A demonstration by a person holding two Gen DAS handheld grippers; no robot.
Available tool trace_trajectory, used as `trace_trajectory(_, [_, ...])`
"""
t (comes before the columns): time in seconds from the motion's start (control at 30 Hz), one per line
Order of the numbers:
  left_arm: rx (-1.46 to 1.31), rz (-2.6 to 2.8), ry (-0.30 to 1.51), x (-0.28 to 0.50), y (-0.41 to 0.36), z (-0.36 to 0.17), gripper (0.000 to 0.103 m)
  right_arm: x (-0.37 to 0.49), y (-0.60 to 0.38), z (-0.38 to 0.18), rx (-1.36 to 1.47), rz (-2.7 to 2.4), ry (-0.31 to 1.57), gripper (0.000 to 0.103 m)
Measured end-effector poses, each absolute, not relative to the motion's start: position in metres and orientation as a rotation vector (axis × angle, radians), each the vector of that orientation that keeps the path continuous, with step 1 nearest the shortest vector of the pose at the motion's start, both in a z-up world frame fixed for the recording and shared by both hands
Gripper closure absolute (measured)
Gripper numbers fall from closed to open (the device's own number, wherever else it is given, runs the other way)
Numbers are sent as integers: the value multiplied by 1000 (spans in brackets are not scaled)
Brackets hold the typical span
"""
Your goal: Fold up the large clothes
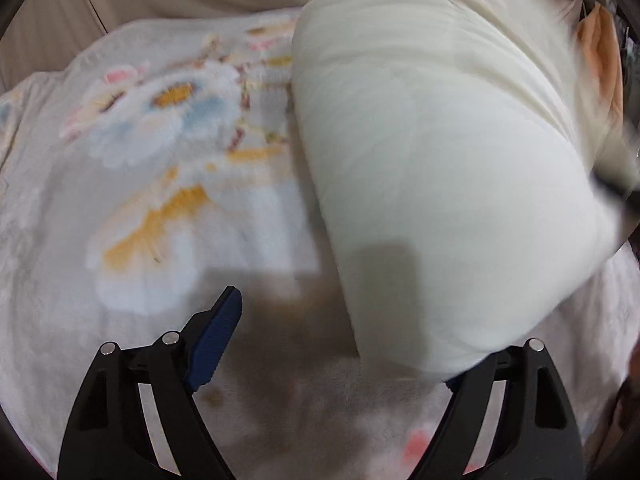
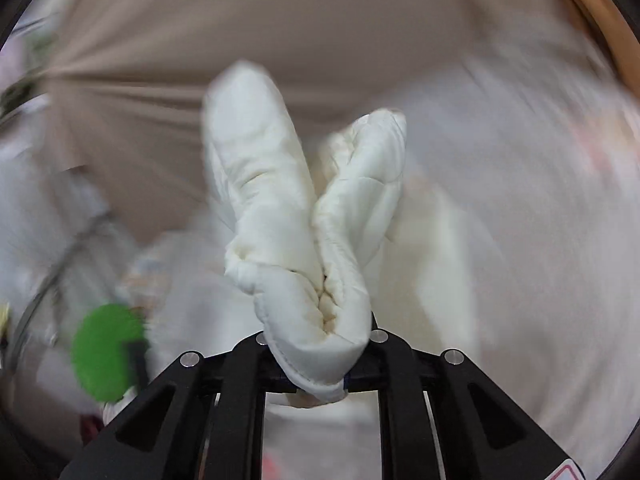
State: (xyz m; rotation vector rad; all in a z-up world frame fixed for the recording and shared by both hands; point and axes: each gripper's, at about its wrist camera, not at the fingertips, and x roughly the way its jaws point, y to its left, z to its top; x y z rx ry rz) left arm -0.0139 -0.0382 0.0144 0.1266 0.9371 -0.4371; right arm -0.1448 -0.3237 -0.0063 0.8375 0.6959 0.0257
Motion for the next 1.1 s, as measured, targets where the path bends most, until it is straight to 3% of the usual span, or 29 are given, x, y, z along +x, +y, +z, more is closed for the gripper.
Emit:
trace_trajectory(0.07, [189,-427,897,-21,-45,22,22,-151,-330,-20,878,37,686,90])
trace_trajectory(0.13, [228,-452,879,-30,-48,35,32,-149,-326,-10,803,23,689,90])
trace_trajectory(0.23, [194,-556,863,-48,-39,62,32,-145,-329,-12,779,34,697,87])
trace_trajectory(0.37, [132,-572,785,-58,-24,97,30,-153,-339,-30,937,89,682,80])
trace_trajectory(0.43, [95,-588,726,-53,-30,116,20,-160,-337,-29,946,102,679,78])
trace_trajectory(0.6, [132,-560,739,-15,-89,107,18,-197,-335,-7,913,53,637,74])
trace_trajectory(0.7, [186,-551,811,2,-118,82,18,-217,-334,19,791,-22,591,80])
trace_trajectory(0.87, [204,-508,779,-3,-118,76,17,-218,-306,56,461,-170,568,90])
trace_trajectory(1.1, [204,-504,813,2,-109,66,12,-218,-337,61,571,-102,535,102])
